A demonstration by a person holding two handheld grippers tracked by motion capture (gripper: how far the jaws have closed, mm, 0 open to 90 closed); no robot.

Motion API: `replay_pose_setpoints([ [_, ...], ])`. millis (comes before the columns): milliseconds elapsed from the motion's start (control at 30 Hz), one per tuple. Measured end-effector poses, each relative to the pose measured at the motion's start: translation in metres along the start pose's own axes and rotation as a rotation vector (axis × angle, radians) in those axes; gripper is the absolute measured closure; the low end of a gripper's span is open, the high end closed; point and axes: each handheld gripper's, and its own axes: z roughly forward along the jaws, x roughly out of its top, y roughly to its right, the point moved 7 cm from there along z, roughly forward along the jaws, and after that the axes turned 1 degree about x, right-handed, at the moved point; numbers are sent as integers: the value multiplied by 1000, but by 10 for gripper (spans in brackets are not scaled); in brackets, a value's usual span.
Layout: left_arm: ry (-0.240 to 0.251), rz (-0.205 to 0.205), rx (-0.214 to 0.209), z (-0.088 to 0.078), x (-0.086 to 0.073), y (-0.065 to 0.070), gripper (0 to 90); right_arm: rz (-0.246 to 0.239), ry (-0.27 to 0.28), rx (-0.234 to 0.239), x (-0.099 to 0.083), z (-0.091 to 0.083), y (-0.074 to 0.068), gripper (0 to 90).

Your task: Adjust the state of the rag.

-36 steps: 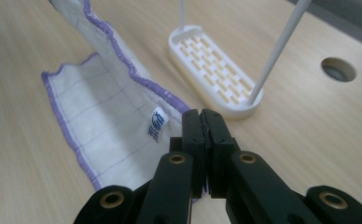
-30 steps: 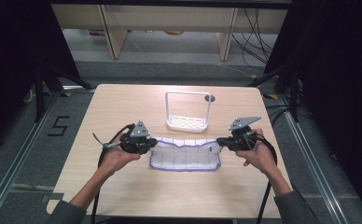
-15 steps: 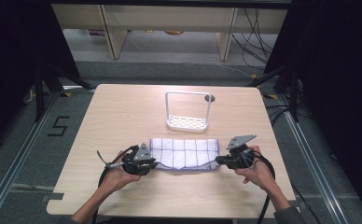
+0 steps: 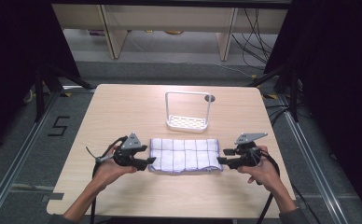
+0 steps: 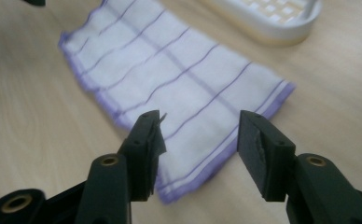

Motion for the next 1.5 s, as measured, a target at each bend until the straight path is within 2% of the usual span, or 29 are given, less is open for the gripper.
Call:
replay_pose_setpoints([
  [33, -15, -9, 17, 3, 2, -7, 398, 55, 12, -2, 5, -1, 2, 486],
  [100, -28, -30, 45, 12, 7, -20, 394, 67, 39, -29, 14, 1, 13, 486],
  [233, -47, -51, 57, 34, 12, -35, 364, 46, -6, -133, 21, 17, 34, 485],
  [267, -55, -54, 60, 38, 12, -38, 353, 46, 1, -140, 22, 24, 38, 485],
  [300, -58, -64, 59, 43, 11, -40, 346, 80, -21, -139, 21, 28, 39, 485],
  [367, -70, -65, 49, 52, 9, -42, 350, 53, -20, -145, 22, 41, 47, 484],
  [400, -83, -59, 40, 55, 7, -43, 348, 54, -45, -144, 20, 44, 48, 484],
  [433, -82, -75, 24, 58, 7, -42, 346, 57, -61, -147, 19, 48, 49, 484],
  [467, -82, -76, 20, 61, 6, -42, 349, 40, -40, -155, 19, 54, 52, 481],
  [500, -83, -86, 22, 63, 6, -41, 360, 44, -68, -148, 18, 55, 51, 479],
  [667, -106, -24, 0, 71, 4, -40, 572, 40, -105, -155, 18, 65, 54, 504],
  [700, -107, -32, -5, 72, 4, -38, 628, 39, -92, -162, 19, 69, 56, 525],
  [767, -109, -22, -18, 72, 4, -38, 721, 50, -108, -156, 19, 72, 56, 582],
  [800, -113, -18, -21, 72, 3, -37, 756, 19, -122, -155, 18, 73, 59, 617],
  [867, -124, -4, -24, 71, 1, -35, 807, 10, -105, -153, 18, 78, 61, 694],
  [900, -136, 1, -26, 70, 0, -34, 824, 32, -119, -141, 18, 78, 59, 734],
  [933, -132, 4, -27, 70, 0, -33, 832, 14, -119, -138, 17, 80, 61, 777],
  [1000, -140, 16, -39, 66, -2, -29, 841, 11, -126, -116, 17, 80, 60, 850],
  [1033, -134, 11, -42, 64, -4, -27, 842, 5, -132, -115, 17, 80, 59, 858],
  [1100, -135, 37, -60, 56, -8, -20, 844, -7, -141, -118, 18, 79, 57, 864],
  [1133, -134, 37, -73, 52, -11, -15, 844, -8, -126, -122, 20, 80, 57, 865],
  [1167, -138, 44, -78, 49, -14, -10, 844, 15, -157, -130, 19, 78, 56, 866],
  [1233, -135, 46, -102, 40, -21, 1, 844, -18, -132, -120, 22, 83, 56, 866],
  [1267, -129, 46, -107, 36, -24, 7, 843, -51, -144, -115, 24, 84, 57, 867],
  [1300, -127, 50, -119, 32, -28, 14, 843, -29, -143, -107, 26, 87, 53, 867],
  [1333, -120, 51, -124, 28, -31, 20, 843, -33, -166, -107, 28, 87, 51, 868],
  [1400, -103, 52, -142, 20, -37, 33, 841, -47, -163, -106, 33, 94, 48, 868],
  [1433, -92, 48, -146, 17, -41, 40, 840, -44, -192, -97, 34, 95, 44, 868],
  [1500, -88, 49, -156, 10, -49, 54, 837, -72, -194, -98, 40, 102, 41, 869],
])
